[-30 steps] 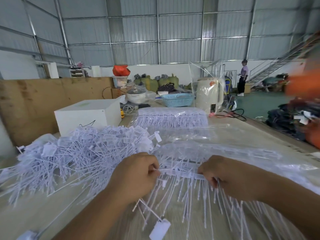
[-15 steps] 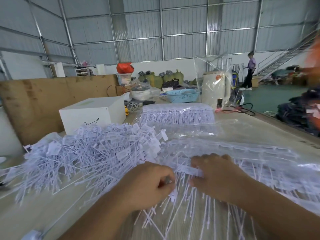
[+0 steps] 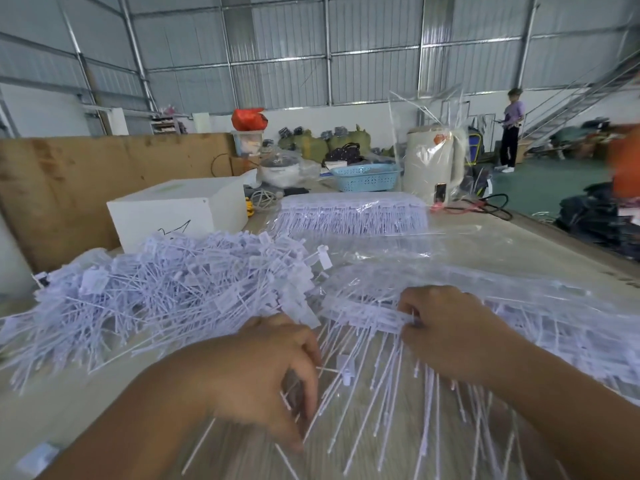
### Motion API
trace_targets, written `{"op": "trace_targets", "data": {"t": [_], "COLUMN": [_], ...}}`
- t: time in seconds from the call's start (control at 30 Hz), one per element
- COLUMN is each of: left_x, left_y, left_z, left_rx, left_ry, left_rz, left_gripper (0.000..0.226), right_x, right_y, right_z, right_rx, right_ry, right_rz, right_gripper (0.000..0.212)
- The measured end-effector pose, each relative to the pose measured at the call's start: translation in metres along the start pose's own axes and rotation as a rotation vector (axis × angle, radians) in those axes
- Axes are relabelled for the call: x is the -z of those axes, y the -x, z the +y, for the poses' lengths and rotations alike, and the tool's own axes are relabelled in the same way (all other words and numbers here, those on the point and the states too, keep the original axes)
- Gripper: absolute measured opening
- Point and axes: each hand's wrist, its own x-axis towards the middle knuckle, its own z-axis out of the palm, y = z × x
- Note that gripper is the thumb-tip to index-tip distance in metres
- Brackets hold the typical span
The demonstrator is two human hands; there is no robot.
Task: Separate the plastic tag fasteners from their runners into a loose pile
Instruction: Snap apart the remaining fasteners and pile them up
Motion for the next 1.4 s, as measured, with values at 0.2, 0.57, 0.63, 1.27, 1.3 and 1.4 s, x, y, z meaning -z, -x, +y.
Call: {"op": "trace_targets", "data": {"t": [0.2,0.57,0.63,1.27,1.3,1.4], "left_x": [0.003,0.012,0.006,0.006,0.008,0.012], "left_y": [0.002,0.016,0.011,-0.010,-0.009,-0.006], "left_z": [0.006,-0.015,-0.014,-0.007,-0.006,-0.008], "left_rx": [0.002,0.052,0.078,0.651,0.683,0.770], "left_ry": [0.104,0.012,-0.025,-0.313,-0.308,-0.299], "left_rz": [0.038,-0.118,-0.096,0.616,0.631,0.654], "left_gripper": [0.011,0.032,0.024,0.030,0.022,0.017], "right_x": [0.007,0.006,0.006,0.031,0.032,0.034], "right_y": [0.003,0.004,0.004,0.021,0.021,0.023], "right_z": [0.000,-0.003,-0.005,-0.034,-0.035,-0.034], "right_rx": [0.004,-0.013,-0.015,0.005,0.006,0.006], "right_ry": [-0.004,0.030,0.040,0.221,0.209,0.192], "right_rz": [0.019,-0.074,-0.071,0.197,0.229,0.317], "right_gripper": [0.020,0.021,0.022,0.039,0.043,0.041]}}
